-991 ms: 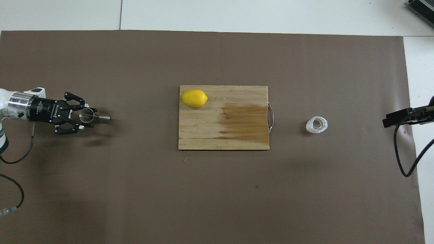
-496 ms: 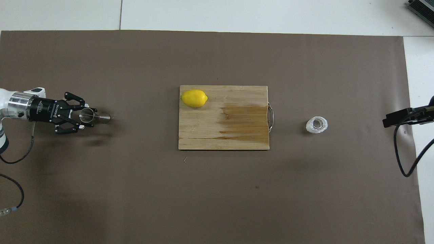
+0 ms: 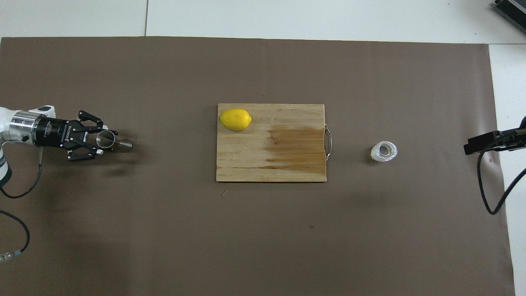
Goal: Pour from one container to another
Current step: 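Close the left gripper around the steel cup, then lift and carry the steel cup with the left gripper onto the board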
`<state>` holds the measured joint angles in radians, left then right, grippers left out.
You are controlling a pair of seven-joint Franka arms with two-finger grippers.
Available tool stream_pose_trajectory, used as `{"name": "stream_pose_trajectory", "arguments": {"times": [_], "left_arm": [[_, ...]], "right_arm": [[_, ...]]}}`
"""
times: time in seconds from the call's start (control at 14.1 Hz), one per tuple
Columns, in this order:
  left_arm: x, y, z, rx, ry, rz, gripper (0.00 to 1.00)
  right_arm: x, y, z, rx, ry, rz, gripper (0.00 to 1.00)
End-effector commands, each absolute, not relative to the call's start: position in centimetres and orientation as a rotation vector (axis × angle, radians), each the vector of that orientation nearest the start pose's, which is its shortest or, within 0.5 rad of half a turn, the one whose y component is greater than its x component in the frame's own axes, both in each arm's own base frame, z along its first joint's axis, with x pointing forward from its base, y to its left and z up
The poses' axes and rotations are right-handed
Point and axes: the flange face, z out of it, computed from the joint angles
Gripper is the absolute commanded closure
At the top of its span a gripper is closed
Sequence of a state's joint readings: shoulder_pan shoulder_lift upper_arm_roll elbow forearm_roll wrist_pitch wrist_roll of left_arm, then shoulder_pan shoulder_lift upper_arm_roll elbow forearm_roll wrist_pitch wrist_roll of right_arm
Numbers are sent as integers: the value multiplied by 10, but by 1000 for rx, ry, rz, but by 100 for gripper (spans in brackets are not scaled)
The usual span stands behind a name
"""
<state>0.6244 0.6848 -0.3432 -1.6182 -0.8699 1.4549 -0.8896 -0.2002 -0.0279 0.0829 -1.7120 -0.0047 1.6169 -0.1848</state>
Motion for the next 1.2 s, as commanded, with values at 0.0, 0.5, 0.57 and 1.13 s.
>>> {"name": "stream_pose_trajectory", "arguments": {"times": [0.0,0.5,0.57,1.13], "left_arm": [[611,113,263,1469,1351,-1258,63],[613,103,271,1436,1309,-1288,100],[613,97,276,1417,1279,-1308,100],[624,-22,317,1375,1113,-1386,100]], "right_arm": [[539,-65,579,-3142,-124,106,0],[539,-65,579,-3142,-122,106,0],[539,-65,579,-3142,-122,106,0],[539,-65,579,-3142,-122,106,0]]}}
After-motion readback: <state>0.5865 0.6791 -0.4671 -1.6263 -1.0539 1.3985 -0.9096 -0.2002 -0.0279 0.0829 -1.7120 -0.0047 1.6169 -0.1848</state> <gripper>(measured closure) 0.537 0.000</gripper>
